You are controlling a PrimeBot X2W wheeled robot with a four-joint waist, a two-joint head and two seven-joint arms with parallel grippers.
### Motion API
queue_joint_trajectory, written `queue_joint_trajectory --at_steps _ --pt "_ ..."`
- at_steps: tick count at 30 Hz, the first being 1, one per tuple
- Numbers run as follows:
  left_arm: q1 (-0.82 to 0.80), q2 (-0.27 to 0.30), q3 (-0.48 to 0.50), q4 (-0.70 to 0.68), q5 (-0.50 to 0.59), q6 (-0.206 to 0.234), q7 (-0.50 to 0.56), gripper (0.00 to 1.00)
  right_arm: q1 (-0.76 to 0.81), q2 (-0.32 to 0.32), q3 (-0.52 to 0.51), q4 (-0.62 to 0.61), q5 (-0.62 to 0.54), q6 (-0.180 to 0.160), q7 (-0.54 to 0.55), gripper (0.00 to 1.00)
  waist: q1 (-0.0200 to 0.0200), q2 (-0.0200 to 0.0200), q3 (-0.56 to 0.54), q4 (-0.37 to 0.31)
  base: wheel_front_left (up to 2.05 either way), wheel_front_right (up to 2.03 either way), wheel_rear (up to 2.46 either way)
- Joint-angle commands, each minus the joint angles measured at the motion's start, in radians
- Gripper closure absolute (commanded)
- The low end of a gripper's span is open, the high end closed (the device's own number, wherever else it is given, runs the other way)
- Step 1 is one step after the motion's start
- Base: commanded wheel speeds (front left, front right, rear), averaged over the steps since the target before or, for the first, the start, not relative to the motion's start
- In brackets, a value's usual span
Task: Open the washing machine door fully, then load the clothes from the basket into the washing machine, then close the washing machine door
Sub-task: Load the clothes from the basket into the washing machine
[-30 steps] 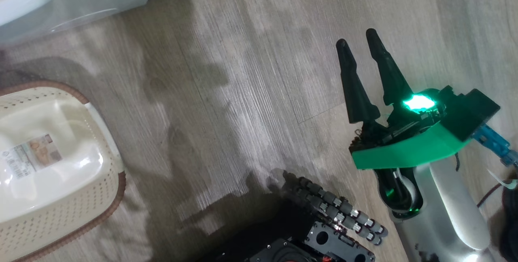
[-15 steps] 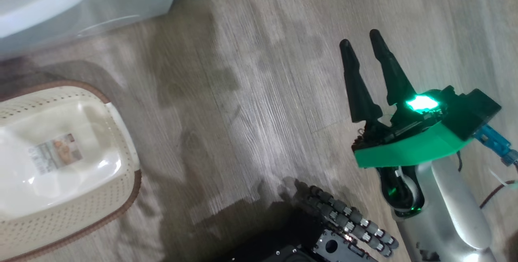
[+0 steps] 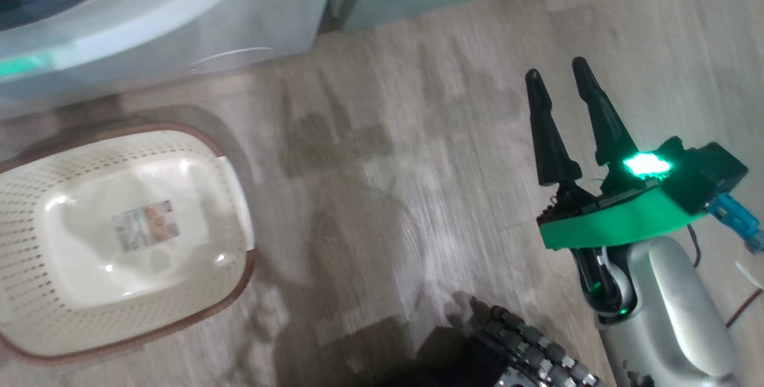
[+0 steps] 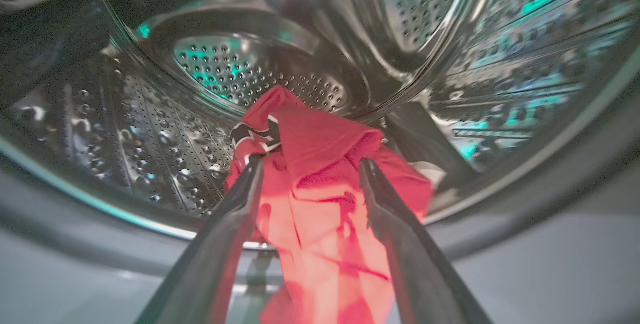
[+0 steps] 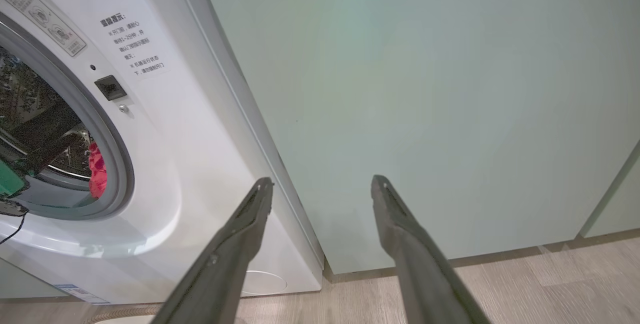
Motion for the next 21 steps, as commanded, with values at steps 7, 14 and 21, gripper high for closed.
queue_joint_trajectory --at_steps 7,14,21 --pt "0.217 -0.046 0.066 -0.309 0.028 0.061 -0.005 0.0 0.028 -0.003 -0.02 -0.013 -0.048 0.0 -0.009 0.0 0.0 -0.0001 -0.054 0.088 0.0 0.0 0.0" --pt "0.421 -0.14 0.065 -0.524 0.076 0.1 -0.005 0.0 0.021 -0.003 -0.041 0.022 -0.084 0.0 -0.009 0.0 0.0 -0.0001 -0.092 0.142 0.0 0.0 0.0" --pt "0.567 -0.211 0.061 -0.618 0.104 0.113 -0.005 0.0 0.014 -0.003 -0.042 0.058 -0.102 0.0 -0.004 0.0 0.0 -0.0001 -0.134 0.175 0.0 0.0 0.0"
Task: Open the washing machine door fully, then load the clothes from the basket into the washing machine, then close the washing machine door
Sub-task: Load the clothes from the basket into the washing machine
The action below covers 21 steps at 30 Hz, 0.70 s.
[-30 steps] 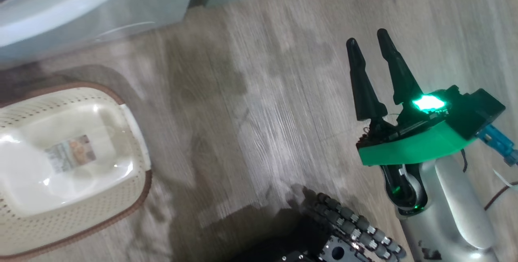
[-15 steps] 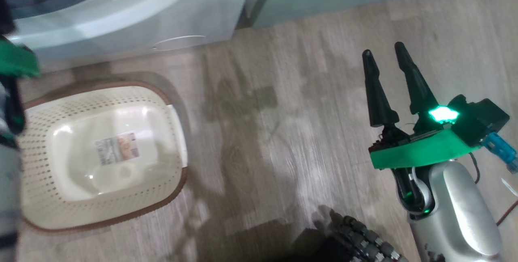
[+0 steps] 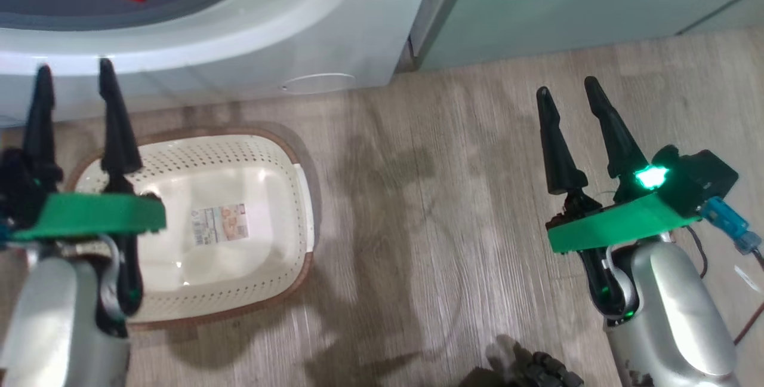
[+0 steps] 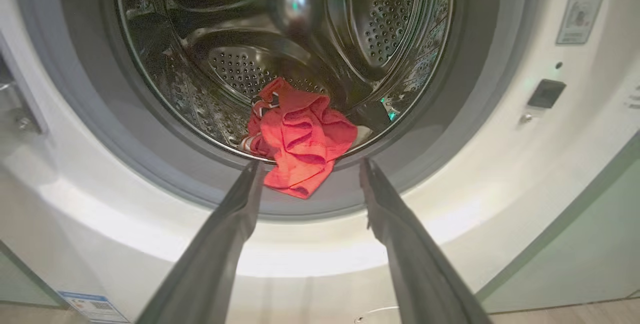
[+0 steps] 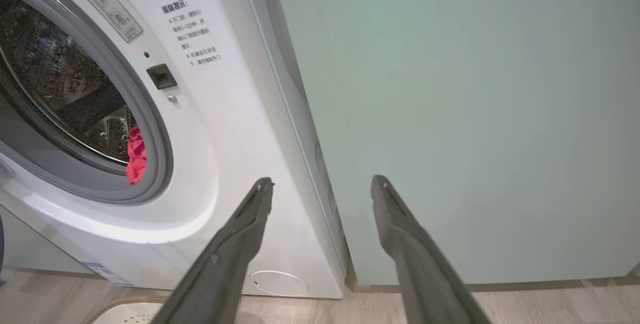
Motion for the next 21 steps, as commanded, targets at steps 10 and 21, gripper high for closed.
queue_joint_trajectory --at_steps 10,21 --pt "0.129 -0.039 0.014 -0.067 0.031 0.005 -0.005 0.0 0.029 -0.003 0.005 0.0 -0.029 0.0 0.019 0.0 0.0001 -0.0001 -0.088 0.047 0.0 0.0 0.0" --pt "0.203 -0.082 0.004 -0.05 0.038 -0.001 -0.005 0.0 0.096 -0.003 -0.006 -0.012 -0.035 0.0 0.053 0.0 0.0001 -0.0001 -0.175 0.073 0.0 0.0 0.0"
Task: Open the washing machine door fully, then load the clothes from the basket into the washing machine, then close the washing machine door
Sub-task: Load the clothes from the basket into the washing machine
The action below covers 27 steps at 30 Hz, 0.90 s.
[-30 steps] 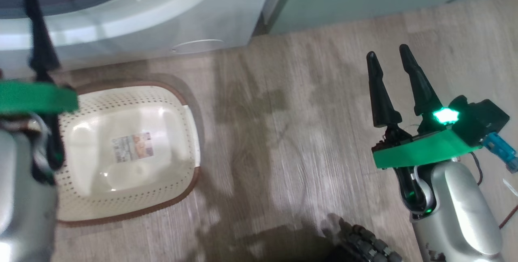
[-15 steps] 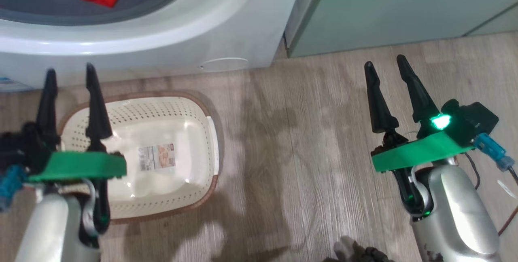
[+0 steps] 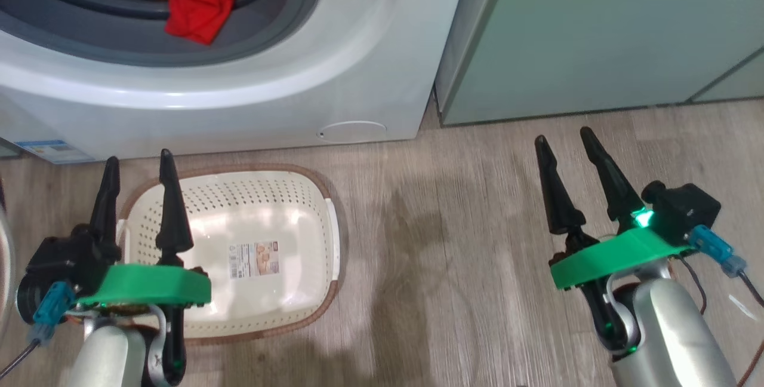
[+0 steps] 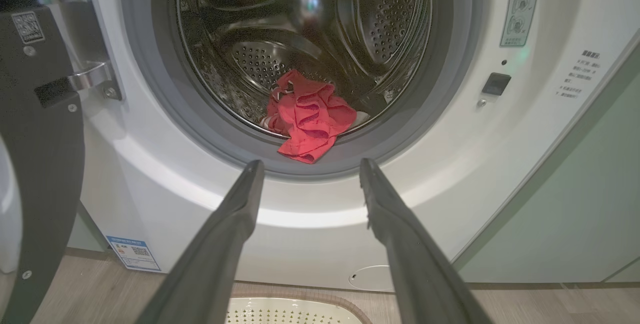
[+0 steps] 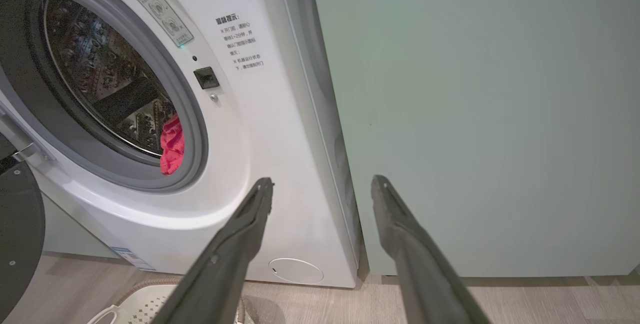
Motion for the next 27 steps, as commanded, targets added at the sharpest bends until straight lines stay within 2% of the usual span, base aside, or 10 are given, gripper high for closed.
queue_joint_trajectory --at_steps 1,12,23,27 --pt "-0.008 0.004 0.032 -0.029 0.009 0.0 -0.005 0.0 0.007 -0.002 0.016 -0.039 -0.007 0.0 0.004 0.0 0.0001 -0.0001 -0.011 0.006 0.0 0.0 0.0" --pt "0.008 -0.009 0.04 -0.018 0.02 -0.01 -0.005 0.0 0.034 -0.002 0.016 -0.07 -0.011 0.0 0.028 0.0 0.0001 -0.0001 -0.036 0.009 0.0 0.0 0.0" --pt "-0.018 -0.001 0.042 -0.001 0.025 -0.013 0.003 0.0 0.025 -0.002 0.02 -0.09 -0.008 0.0 0.028 0.0 0.0001 -0.0001 -0.006 0.007 0.0 0.0 0.0" --pt "-0.099 0.02 0.036 0.036 0.012 -0.04 0.033 0.0 0.012 -0.002 0.025 -0.103 -0.005 0.0 0.026 0.0 0.0001 -0.0001 0.036 0.002 0.0 0.0 0.0"
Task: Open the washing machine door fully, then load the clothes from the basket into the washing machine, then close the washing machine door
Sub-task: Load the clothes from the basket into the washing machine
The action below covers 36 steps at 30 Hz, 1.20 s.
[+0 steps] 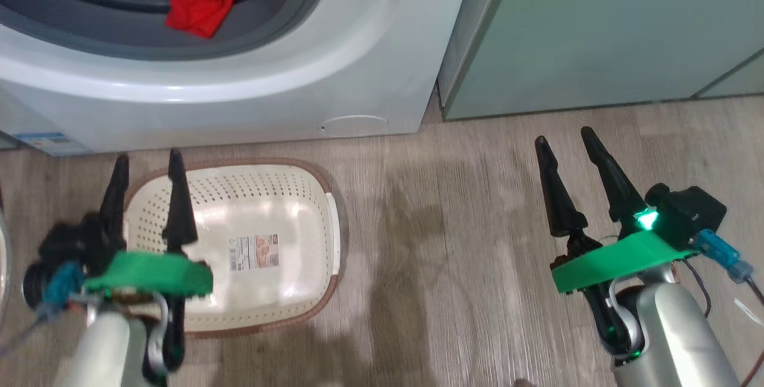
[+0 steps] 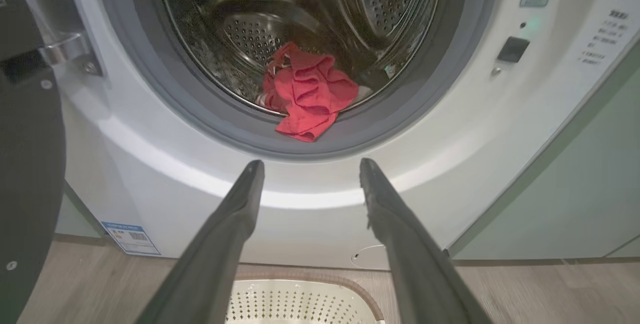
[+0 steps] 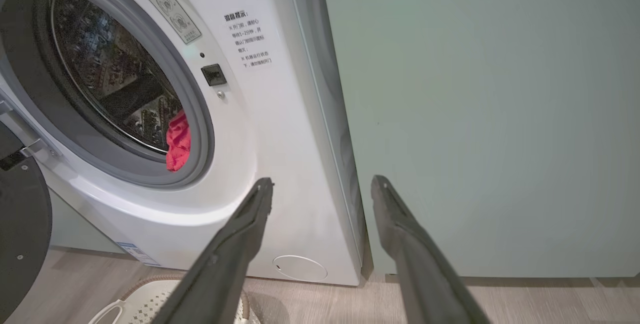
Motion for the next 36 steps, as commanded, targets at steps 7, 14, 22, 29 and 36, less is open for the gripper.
queue_joint_trajectory --at_steps 7,14,22,29,36 --pt "-0.3 0.088 0.024 0.128 -0.028 -0.068 0.113 0.0 -0.056 -0.002 0.062 -0.048 0.015 0.0 -0.016 0.0 0.0 -0.0001 0.102 -0.044 0.0 0.0 0.0" --pt "-0.566 0.17 0.026 0.322 -0.05 -0.128 0.237 0.0 -0.103 -0.002 0.121 -0.017 0.062 0.0 -0.055 0.0 0.0 -0.0001 0.181 -0.129 0.0 0.0 0.0" --pt "-0.802 0.267 0.026 0.529 -0.056 -0.17 0.371 0.0 -0.138 -0.002 0.159 0.026 0.122 0.0 -0.083 0.0 0.0 -0.0001 0.242 -0.223 0.0 0.0 0.0" --pt "-0.925 0.353 0.015 0.644 -0.03 -0.178 0.453 0.0 -0.153 -0.002 0.171 0.019 0.167 0.0 -0.087 0.0 0.0 -0.0001 0.278 -0.277 0.0 0.0 0.0" --pt "-1.002 0.411 -0.01 0.705 -0.022 -0.195 0.594 0.0 -0.156 -0.002 0.173 -0.001 0.187 0.0 -0.087 0.0 0.0 -0.0001 0.301 -0.297 0.0 0.0 0.0"
